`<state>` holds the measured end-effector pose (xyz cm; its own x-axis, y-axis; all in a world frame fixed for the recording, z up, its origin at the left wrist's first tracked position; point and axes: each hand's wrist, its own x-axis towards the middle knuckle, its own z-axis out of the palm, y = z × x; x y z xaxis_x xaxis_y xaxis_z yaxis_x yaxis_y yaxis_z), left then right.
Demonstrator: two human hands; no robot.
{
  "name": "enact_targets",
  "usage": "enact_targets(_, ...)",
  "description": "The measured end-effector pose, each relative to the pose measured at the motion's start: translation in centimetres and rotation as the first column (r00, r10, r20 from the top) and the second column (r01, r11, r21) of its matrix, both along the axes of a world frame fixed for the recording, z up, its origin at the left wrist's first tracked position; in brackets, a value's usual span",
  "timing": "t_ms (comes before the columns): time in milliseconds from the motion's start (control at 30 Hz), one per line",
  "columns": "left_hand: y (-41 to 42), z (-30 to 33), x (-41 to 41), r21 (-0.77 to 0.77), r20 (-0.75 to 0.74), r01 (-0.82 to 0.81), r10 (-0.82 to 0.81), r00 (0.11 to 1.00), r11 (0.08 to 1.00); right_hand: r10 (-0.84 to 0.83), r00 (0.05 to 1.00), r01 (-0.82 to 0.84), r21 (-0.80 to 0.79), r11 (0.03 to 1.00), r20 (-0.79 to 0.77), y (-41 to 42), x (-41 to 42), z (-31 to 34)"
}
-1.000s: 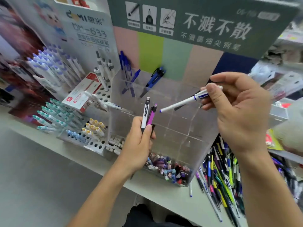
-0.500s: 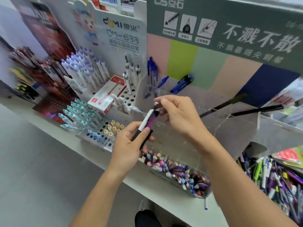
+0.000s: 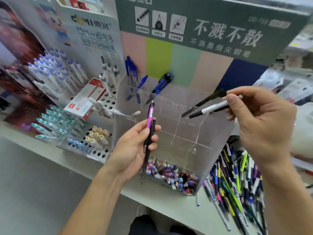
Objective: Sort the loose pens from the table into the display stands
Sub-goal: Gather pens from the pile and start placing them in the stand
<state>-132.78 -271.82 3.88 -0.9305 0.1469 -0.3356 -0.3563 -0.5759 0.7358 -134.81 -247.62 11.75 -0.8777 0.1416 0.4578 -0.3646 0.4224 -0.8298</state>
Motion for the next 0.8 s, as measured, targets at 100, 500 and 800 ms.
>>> enact_targets(100,0.7,-0.3,-0.1,-0.024,-0.014,-0.056,0.055,0.998,0.998,-0.023,1.0,0.024,-0.031,0.999,0.006,-1.0,0.2,-1.2)
enact_targets(500,-0.8,-2.0,1.5,-0.465,-0.133,-0.237,0.198,0.971,0.853,0.177,0.883,-0.335,0.32,0.886,0.434,-10.9,-5.3,-7.0)
enact_targets(800,-1.5,-1.1,0.8,-0.585,-0.236,-0.192,0.06,0.97,0.788,0.276,0.91,-0.182,-0.301,0.936,0.31,-9.4,-2.5,-5.3)
